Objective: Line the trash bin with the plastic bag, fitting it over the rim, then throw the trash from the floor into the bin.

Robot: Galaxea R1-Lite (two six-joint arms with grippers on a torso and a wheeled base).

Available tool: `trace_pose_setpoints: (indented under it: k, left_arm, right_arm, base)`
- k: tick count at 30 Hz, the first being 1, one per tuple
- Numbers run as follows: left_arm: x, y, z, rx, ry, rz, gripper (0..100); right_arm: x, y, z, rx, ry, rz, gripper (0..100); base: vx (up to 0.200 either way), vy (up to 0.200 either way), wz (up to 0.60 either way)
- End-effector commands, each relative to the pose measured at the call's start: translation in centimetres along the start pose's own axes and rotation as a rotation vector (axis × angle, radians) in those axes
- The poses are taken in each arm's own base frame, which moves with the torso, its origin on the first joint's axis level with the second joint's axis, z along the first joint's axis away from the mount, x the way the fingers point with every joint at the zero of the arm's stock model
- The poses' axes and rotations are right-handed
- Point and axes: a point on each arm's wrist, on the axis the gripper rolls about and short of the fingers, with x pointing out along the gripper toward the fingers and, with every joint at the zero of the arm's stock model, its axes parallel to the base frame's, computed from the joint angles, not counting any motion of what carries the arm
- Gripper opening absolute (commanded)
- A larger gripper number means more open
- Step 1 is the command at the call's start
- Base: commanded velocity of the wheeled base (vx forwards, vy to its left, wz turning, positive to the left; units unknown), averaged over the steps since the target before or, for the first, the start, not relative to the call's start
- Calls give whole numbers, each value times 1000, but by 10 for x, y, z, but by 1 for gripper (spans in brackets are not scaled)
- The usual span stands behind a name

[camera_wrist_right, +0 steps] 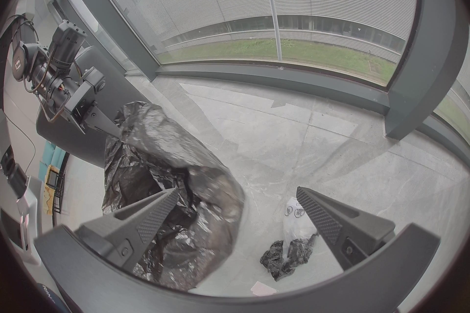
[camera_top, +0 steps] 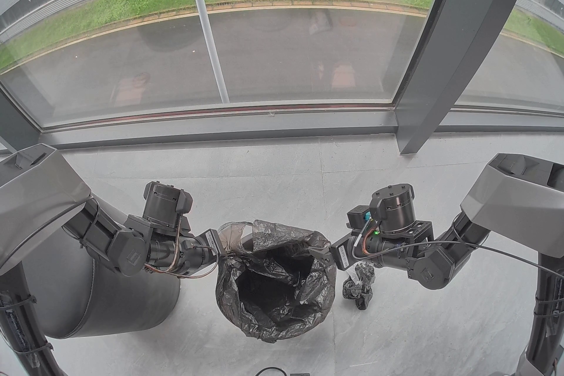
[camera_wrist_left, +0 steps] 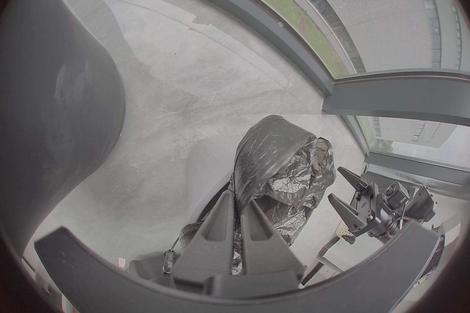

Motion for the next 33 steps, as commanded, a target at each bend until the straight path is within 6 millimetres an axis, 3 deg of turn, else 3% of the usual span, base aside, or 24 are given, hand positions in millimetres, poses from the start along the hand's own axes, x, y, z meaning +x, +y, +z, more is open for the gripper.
trace_pose_setpoints:
  k: [1,9,19,33]
  left_arm:
    - [1,0,-1,3,-8,-23,0]
    - [0,3,4,-2,-29,-30,0]
    - [2,20,14,44,-42,-32,0]
    - [-1,21,19,43,-57,-38,0]
  right_arm:
    - [9,13,6,-18,-16,19,100]
    - [21,34,6,-50,-16,21,100]
    - [44,31,17,-42,-31,-24,100]
    - [59,25,31,-36,-83,-81,100]
  base:
    - [0,0,0]
    - [0,0,0]
    - [0,0,0]
    - [0,0,0]
